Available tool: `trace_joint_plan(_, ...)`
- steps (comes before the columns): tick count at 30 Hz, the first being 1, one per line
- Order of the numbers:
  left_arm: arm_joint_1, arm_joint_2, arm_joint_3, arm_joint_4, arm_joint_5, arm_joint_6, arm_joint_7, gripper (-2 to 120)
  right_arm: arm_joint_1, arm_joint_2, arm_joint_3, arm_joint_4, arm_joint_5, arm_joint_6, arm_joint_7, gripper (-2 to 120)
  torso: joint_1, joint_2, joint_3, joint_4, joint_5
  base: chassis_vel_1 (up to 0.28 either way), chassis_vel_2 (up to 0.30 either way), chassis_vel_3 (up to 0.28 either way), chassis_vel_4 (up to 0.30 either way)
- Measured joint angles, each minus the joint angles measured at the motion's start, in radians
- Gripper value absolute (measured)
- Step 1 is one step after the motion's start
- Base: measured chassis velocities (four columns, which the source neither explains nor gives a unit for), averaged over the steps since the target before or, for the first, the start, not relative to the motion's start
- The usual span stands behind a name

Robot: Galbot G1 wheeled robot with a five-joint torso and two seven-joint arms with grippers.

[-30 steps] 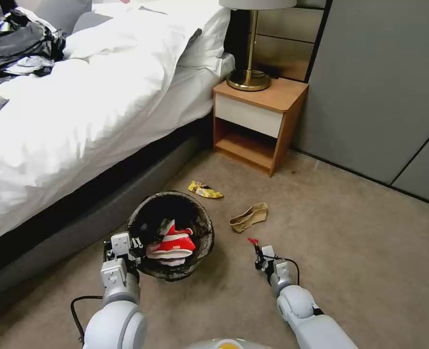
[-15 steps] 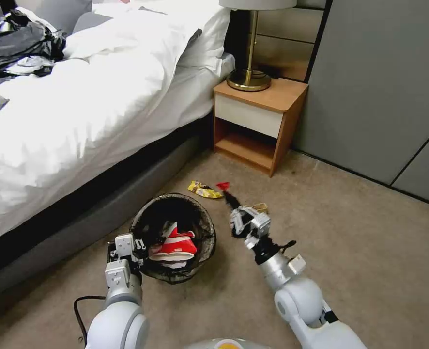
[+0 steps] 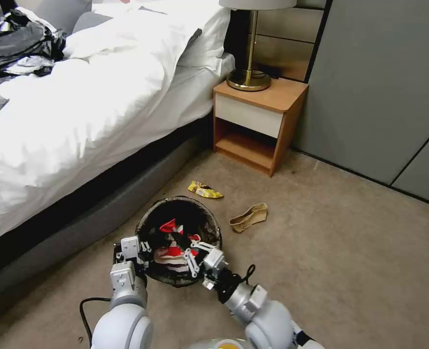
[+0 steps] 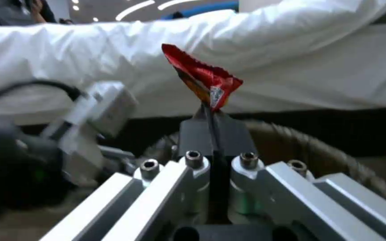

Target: Pick up the trash bin, then pick up the garbage from the floor and place it into the trash bin.

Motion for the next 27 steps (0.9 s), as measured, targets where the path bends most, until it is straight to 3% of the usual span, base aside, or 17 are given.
trace_joint_plan(9,0.006,-0.008,0.012,-0.002,0.004,0.000,0.000,0,0.054,0.024,0.012,-0.105,-0.009,-0.035,0.054,0,0.000,0.000,0.000,0.0000,0.0000,0.000,0.000,0.000,0.000)
trace_joint_plan(15,0.011,-0.010,0.017,-0.006,0.010,0.000,0.000,0,0.067,0.029,0.011,-0.114,-0.011,-0.046,0.064,25,0.000,0.000,0.000,0.0000,0.0000,0.000,0.000,0.000,0.000)
trace_joint_plan(20,0.014,-0.010,0.018,-0.009,0.013,0.000,0.000,0,0.070,0.030,0.011,-0.114,-0.011,-0.050,0.068,32,0.000,0.000,0.000,0.0000,0.0001,0.000,0.000,0.000,0.000)
trace_joint_plan(21,0.019,-0.010,0.021,-0.009,0.021,-0.002,0.000,0,0.071,0.032,0.011,-0.114,-0.013,-0.052,0.074,43,0.000,0.000,0.000,0.0000,0.0000,0.000,0.000,0.000,0.000)
trace_joint_plan(27,0.024,-0.012,0.029,-0.009,0.031,-0.006,0.002,0,0.069,0.033,0.011,-0.101,-0.019,-0.058,0.088,68,0.000,0.000,0.000,0.0000,0.0000,0.000,0.000,0.000,0.000)
